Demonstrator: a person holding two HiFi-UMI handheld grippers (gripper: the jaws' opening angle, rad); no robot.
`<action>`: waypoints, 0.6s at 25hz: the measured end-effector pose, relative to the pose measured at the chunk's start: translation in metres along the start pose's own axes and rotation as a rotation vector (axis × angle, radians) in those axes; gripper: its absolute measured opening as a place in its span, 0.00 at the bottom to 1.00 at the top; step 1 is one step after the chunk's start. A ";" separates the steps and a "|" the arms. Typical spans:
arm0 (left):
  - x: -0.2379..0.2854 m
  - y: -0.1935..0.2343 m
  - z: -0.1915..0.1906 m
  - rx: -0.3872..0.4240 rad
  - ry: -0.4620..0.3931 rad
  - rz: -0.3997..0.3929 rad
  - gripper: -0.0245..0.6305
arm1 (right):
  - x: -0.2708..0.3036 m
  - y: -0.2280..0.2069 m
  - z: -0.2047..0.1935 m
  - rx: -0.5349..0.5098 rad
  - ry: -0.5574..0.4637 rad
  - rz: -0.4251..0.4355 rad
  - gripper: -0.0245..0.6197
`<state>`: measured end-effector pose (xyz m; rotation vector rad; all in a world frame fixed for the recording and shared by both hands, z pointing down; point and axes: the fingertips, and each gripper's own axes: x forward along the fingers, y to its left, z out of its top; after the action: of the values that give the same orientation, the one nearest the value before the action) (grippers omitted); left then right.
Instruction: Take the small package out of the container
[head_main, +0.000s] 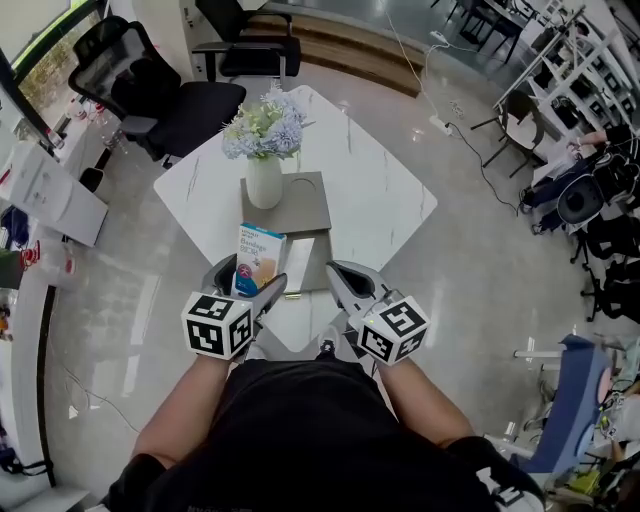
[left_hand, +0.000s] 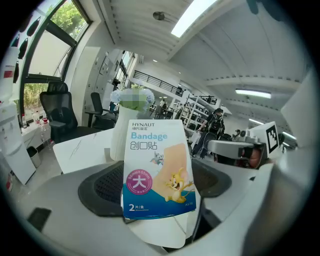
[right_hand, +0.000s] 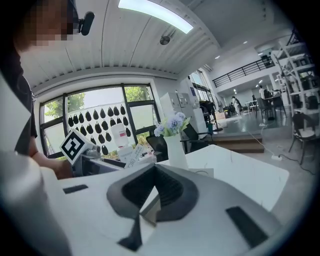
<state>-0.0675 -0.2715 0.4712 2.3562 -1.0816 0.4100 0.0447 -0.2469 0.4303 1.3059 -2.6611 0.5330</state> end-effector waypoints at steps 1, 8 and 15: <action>-0.005 0.000 0.003 0.005 -0.017 -0.006 0.68 | 0.000 0.003 0.002 0.005 -0.004 0.002 0.04; -0.032 0.003 0.022 0.010 -0.124 -0.032 0.68 | -0.004 0.011 0.012 -0.012 -0.013 -0.004 0.04; -0.042 0.000 0.032 0.070 -0.156 -0.032 0.68 | -0.003 0.003 0.009 -0.012 -0.007 -0.041 0.04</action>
<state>-0.0927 -0.2639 0.4252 2.4990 -1.1135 0.2600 0.0445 -0.2462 0.4205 1.3584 -2.6322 0.5080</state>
